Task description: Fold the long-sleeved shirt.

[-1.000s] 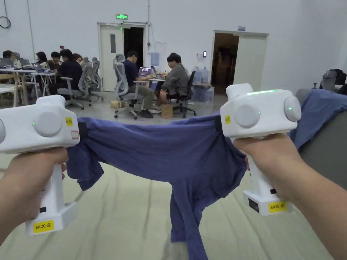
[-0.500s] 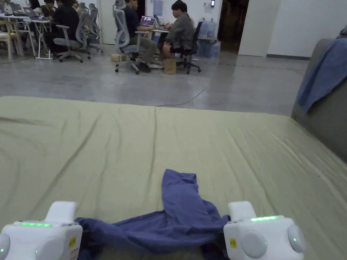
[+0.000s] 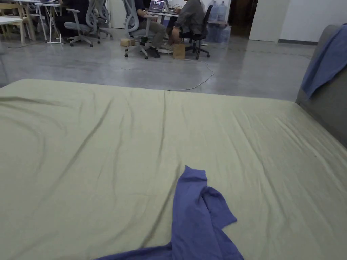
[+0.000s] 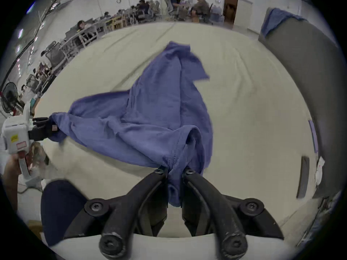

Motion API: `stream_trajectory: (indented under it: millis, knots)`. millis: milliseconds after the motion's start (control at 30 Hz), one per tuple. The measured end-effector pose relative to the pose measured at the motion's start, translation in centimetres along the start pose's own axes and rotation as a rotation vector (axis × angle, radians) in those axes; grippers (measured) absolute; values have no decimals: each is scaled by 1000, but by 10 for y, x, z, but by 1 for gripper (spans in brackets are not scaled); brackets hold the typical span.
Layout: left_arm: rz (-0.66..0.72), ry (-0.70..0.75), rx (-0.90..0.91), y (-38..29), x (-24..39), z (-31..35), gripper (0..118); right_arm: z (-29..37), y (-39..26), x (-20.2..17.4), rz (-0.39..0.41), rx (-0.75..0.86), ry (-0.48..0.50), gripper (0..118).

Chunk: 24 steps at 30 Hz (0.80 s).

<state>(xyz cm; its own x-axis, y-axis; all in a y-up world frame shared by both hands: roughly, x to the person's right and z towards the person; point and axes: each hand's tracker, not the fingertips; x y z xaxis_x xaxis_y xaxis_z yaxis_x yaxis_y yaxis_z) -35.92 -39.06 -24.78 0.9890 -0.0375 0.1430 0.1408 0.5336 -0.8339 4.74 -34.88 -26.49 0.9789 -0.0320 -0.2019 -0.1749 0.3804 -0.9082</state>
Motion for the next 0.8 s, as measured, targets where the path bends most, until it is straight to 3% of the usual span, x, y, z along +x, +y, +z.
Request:
stream_trajectory:
  millis: [100, 167, 200, 233, 267, 367, 500, 567, 600, 633, 667, 700, 733, 800]
  knots:
    - [-35, -12, 6, -22, 6, 7, 21, -13, -18, 1, -36, -93, -5, 12]
    - [-32, -16, 4, -26, 6, 7, 48, -20, -23, 3, -85, -178, -30, 59]
    - [-7, -25, -28, -26, 3, 6, 69, -20, -25, 9, -139, -168, -21, 86]
    - [47, -37, -69, -22, -2, 8, 95, -16, -28, 15, -202, -146, 10, 100]
    - [107, -48, -94, -20, -7, 14, 102, -10, -29, 21, -252, -122, 24, 100]
    - [340, -134, 94, -12, -31, 64, 102, 39, -33, 34, -370, 94, 51, 100]
    - [532, -57, 346, -20, -40, 126, 104, 95, -43, 29, -356, 272, 69, 100]
    - [529, -41, 284, -25, -42, 139, 104, 109, -50, 23, -329, 305, 96, 100]
    - [478, -30, 148, -25, -41, 139, 101, 112, -55, 18, -304, 306, 108, 99]
    - [431, -41, 58, -30, -40, 131, 76, 114, -59, 12, -274, 309, 116, 86]
    - [415, -47, 42, -35, -36, 130, 33, 116, -62, 5, -234, 322, 112, 53]
    - [416, -45, 47, -41, -32, 128, 0, 117, -66, -3, -185, 339, 93, 12]
    - [426, -49, 62, -45, -31, 127, 0, 113, -69, -11, -164, 332, 55, 0]
    - [369, -108, 30, -44, -31, 118, 0, 111, -71, -19, -131, 330, 73, 0]
